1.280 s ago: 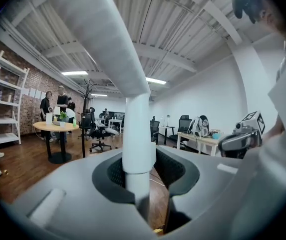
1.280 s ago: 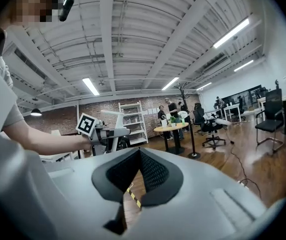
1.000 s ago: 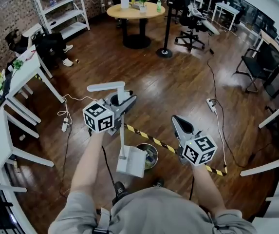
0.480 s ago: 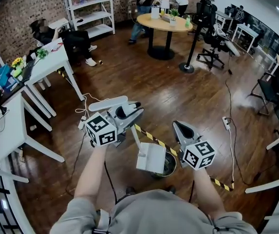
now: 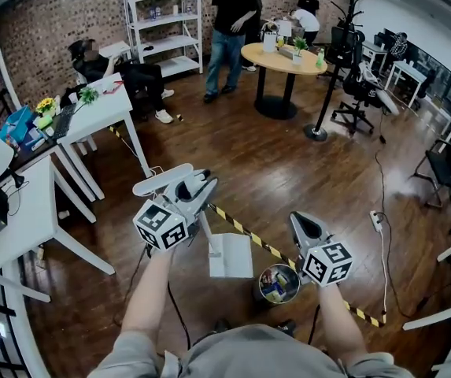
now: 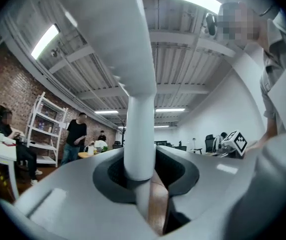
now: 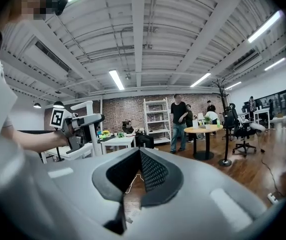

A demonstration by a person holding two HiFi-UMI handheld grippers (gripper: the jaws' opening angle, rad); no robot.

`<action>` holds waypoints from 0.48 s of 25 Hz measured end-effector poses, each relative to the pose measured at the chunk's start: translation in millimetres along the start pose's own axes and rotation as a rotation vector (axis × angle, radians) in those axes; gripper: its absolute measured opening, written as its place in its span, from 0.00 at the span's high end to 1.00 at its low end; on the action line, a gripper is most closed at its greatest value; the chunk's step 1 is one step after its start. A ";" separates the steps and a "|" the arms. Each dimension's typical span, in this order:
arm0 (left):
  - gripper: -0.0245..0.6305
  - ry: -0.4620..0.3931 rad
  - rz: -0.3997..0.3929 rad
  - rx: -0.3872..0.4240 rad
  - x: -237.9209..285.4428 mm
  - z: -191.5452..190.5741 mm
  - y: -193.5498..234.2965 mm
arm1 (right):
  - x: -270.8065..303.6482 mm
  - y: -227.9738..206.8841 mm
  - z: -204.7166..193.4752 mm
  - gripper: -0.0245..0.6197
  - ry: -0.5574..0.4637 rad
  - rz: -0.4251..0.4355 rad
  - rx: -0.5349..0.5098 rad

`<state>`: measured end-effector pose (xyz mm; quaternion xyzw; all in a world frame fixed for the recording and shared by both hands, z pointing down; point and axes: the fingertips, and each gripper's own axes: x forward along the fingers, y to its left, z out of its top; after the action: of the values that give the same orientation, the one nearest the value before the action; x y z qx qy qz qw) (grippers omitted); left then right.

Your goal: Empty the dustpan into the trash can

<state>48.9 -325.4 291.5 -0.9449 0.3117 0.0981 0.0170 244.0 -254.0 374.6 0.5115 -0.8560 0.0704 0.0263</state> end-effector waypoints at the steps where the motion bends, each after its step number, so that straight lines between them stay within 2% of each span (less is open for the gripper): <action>1: 0.81 0.011 0.042 0.000 -4.5 -12.5 11.5 | -0.7 1.6 -3.3 0.96 0.011 -0.003 0.001; 6: 0.81 0.094 0.236 0.005 -31.4 -85.0 60.3 | 6.8 9.7 -21.5 0.96 0.068 -0.009 -0.016; 12: 0.81 0.180 0.346 -0.015 -56.6 -163.9 89.2 | 30.7 13.6 -67.5 0.96 0.154 -0.012 0.020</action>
<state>-19.8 -379.3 465.8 -0.8823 0.4690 0.0171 -0.0352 215.7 -264.4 443.7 0.5099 -0.8476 0.1180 0.0871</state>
